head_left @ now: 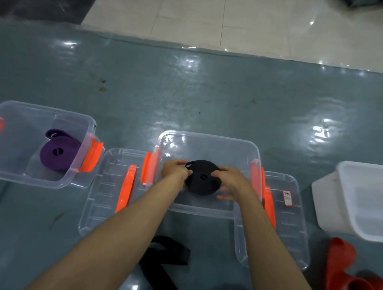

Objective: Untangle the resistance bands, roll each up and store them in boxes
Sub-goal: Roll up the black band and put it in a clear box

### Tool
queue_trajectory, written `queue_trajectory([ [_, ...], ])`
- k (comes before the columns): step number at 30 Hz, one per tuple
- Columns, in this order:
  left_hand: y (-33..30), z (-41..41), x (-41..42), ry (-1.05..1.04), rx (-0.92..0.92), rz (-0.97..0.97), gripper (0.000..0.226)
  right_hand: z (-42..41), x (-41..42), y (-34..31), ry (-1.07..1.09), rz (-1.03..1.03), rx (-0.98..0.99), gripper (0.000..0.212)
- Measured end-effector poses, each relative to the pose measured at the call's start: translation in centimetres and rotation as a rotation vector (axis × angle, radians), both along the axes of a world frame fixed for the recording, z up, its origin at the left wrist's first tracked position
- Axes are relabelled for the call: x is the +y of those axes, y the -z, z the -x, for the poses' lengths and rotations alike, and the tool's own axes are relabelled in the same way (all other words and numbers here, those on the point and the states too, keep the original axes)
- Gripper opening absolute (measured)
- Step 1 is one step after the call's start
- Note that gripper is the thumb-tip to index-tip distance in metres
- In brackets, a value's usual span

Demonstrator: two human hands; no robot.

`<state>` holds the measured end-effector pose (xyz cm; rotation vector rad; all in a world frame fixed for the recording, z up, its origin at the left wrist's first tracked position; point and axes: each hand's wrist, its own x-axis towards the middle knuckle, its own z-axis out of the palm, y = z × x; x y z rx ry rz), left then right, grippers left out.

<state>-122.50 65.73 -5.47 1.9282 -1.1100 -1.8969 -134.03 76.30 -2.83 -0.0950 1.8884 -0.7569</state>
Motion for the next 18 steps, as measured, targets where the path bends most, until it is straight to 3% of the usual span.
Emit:
queue_trajectory([
  [8, 2.2, 0.9, -1.5, 0.107, -0.09, 0.004, 0.045, 0.8, -0.9, 2.1, -0.136, -0.059, 0.134, 0.023],
  [13, 2.1, 0.7, -1.1, 0.229, -0.211, 0.19, 0.037, 0.5, -1.0, 1.8, -0.239, -0.076, 0.231, 0.025],
  [18, -0.9, 0.0, -0.3, 0.437, -0.255, 0.282, 0.043, -0.7, -0.1, -2.1, -0.35, -0.046, 0.52, 0.051],
])
